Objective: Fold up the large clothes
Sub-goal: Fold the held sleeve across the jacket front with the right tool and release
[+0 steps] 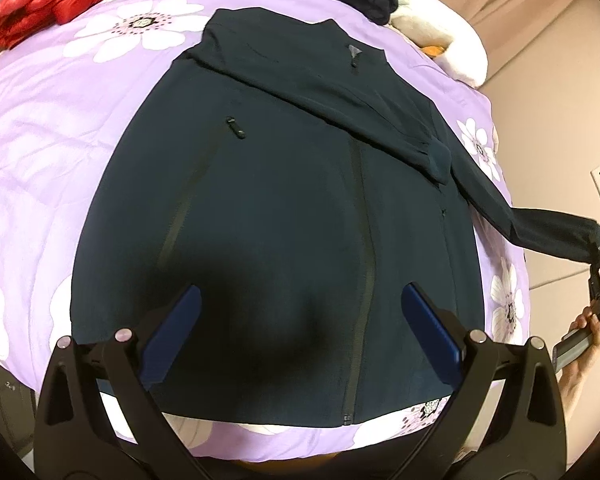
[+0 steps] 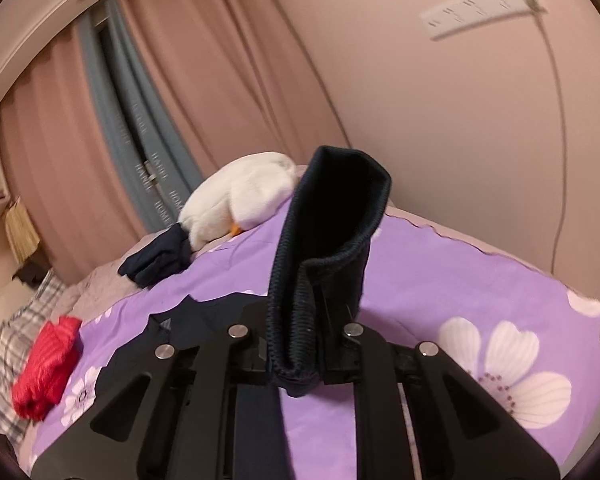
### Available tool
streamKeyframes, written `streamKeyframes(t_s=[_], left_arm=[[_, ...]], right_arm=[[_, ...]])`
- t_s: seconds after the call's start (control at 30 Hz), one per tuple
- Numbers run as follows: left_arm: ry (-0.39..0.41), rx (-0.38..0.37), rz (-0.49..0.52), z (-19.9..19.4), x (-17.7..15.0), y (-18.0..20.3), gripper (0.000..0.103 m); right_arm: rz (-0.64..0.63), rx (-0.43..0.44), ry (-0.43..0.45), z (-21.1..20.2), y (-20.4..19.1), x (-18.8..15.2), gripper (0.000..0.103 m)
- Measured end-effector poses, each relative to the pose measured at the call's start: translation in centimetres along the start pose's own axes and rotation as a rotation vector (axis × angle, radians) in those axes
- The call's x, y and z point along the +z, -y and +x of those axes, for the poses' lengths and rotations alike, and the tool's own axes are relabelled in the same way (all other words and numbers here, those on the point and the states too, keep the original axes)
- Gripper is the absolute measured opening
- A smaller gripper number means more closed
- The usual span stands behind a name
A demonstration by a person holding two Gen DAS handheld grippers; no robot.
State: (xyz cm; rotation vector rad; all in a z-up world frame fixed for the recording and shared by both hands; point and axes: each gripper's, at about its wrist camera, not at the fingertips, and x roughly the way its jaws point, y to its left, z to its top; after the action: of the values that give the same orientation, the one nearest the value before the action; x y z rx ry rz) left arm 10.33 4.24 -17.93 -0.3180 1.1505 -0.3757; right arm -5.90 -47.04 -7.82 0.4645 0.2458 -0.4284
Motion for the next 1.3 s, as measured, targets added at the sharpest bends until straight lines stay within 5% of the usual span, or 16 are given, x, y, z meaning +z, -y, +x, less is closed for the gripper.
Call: streamKeyframes(t_s=[0.87,1.3], left_arm=[[0.022,-0.087,-0.110,-0.1,0.8,-6.2,0.101],[0.031,-0.087,-0.168,0.2,1.8,-9.1,0.101]], right_arm=[[-0.361,0.162,-0.140,8.0,-20.2,0.1,0.013],[-0.613,0.267,-0.188,12.2,-36.3,-4.5,0.012]])
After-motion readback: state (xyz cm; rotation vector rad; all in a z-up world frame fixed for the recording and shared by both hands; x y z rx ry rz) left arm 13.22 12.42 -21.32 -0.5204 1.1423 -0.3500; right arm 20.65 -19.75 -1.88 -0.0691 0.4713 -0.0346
